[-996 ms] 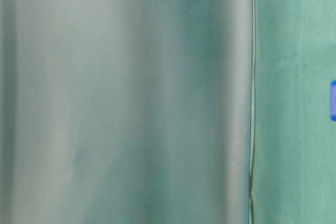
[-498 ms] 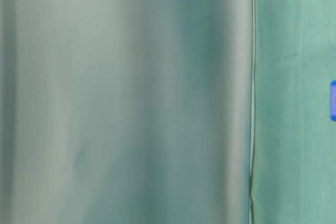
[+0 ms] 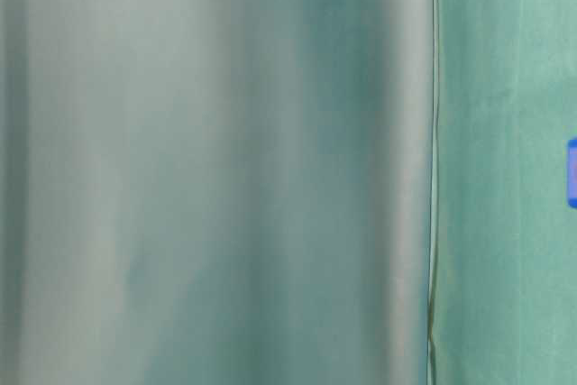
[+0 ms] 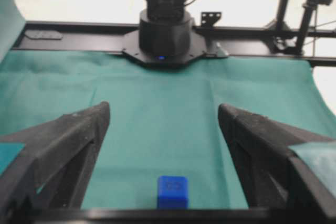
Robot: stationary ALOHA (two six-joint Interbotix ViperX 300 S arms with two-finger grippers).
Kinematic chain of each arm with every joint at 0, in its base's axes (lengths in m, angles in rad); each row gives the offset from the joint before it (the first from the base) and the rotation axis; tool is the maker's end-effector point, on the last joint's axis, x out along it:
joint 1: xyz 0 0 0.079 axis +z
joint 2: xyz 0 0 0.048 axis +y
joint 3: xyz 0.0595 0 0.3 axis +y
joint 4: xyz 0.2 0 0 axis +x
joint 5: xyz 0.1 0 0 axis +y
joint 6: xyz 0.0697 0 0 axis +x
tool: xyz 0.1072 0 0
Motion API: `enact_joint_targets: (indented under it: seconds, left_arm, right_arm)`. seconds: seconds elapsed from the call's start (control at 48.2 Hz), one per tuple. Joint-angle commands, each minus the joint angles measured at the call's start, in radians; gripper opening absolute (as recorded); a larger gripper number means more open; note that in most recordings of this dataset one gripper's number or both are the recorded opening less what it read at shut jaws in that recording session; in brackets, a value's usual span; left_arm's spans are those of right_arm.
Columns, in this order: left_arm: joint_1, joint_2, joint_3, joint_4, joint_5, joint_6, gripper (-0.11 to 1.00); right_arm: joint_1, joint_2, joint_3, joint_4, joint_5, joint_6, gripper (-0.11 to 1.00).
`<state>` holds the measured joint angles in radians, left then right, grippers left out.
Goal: Handover the blue block to the right arm after grasping it with the left arm, then place it in the designated position.
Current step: 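Move the open left gripper toward the blue cube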
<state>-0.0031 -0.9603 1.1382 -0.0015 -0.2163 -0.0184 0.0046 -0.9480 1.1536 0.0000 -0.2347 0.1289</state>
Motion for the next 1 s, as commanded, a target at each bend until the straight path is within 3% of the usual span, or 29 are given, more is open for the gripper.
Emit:
enact_joint_targets:
  seconds: [0.0, 0.332, 0.976]
  left_arm:
    - [0.002, 0.008, -0.028, -0.002, 0.005, 0.002, 1.0]
    - [0.002, 0.058, -0.06, 0.0, 0.0, 0.002, 1.0]
    - [0.002, 0.453, -0.354, 0.002, -0.052, 0.014, 1.0]
  right_arm:
    - [0.002, 0.009, -0.026, -0.002, -0.003, -0.002, 0.93]
    - [-0.005, 0.011, -0.029, -0.003, -0.002, -0.005, 0.93]
    - [-0.011, 0.026, -0.032, -0.006, -0.008, -0.008, 0.93]
